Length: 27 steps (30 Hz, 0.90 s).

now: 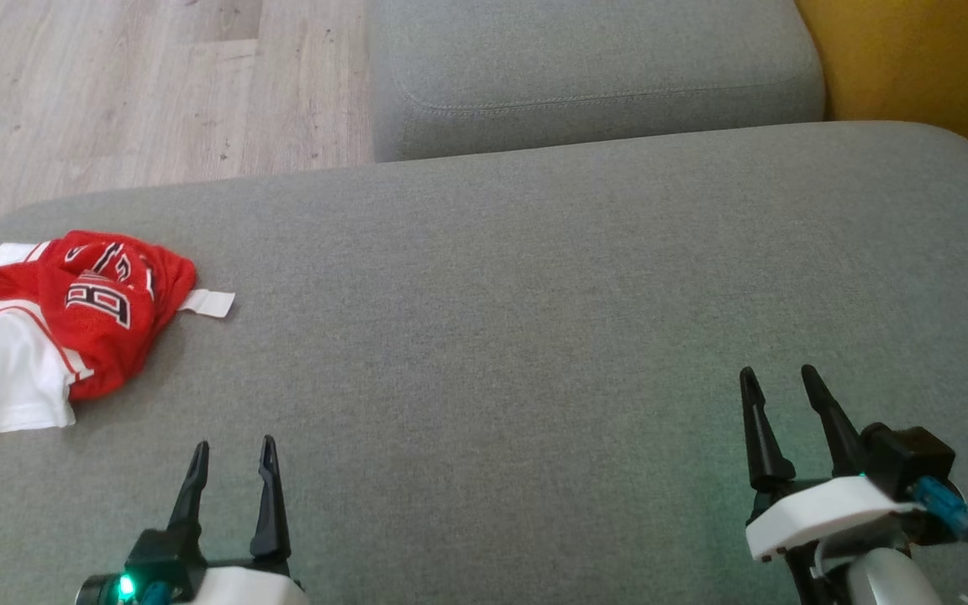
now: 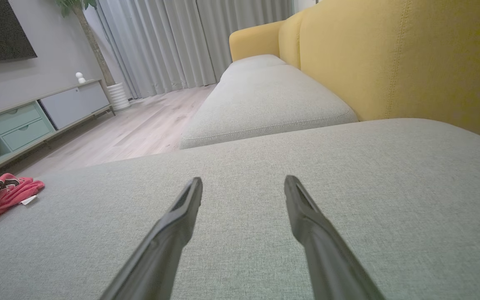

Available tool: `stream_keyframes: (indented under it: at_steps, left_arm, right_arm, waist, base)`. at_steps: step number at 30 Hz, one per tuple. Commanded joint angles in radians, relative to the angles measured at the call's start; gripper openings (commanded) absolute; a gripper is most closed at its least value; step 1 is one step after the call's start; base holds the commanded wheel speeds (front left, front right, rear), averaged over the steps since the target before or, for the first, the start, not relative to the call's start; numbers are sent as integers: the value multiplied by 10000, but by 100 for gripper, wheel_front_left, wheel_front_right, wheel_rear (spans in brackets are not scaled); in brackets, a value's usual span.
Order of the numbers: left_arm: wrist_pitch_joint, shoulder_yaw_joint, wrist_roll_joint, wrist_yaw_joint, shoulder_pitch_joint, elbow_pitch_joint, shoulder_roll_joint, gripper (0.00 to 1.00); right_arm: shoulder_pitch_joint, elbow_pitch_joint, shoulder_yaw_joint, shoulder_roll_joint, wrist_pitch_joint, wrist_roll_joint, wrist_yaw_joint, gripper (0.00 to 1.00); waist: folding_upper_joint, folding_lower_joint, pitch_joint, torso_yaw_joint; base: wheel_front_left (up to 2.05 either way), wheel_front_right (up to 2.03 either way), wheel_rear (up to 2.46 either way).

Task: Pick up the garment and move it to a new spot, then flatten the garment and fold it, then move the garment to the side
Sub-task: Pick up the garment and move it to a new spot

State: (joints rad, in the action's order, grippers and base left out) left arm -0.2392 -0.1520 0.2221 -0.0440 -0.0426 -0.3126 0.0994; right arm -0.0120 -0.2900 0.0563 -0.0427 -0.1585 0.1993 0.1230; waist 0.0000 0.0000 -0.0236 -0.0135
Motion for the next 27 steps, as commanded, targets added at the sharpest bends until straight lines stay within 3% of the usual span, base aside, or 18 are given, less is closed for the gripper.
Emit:
stream_keyframes:
  at_steps: [1, 6, 11, 27]
  left_arm:
    - [-55, 342, 57, -44, 318, 359, 64, 100]
    - [-48, 295, 45, -109, 340, 405, 98, 100]
    - [-15, 249, -72, -221, 373, 477, 224, 100]
    - [275, 241, -210, -416, 304, 1182, 724, 100]
  right_arm:
    - [-561, 275, 223, -75, -111, -28, 77, 100]
    - [-538, 266, 199, -75, -125, -42, 77, 100]
    - [-469, 288, 226, -75, -102, -81, 77, 100]
    - [-528, 147, 371, -75, -281, -59, 77, 100]
  waist:
    - [0, 0, 2, -2]
    - [0, 0, -1, 90]
    - [0, 0, 17, 638]
    - [0, 0, 141, 4495]
  base:
    - [0, 0, 0]
    - [0, 0, 0]
    - [0, 0, 0]
    - [0, 0, 0]
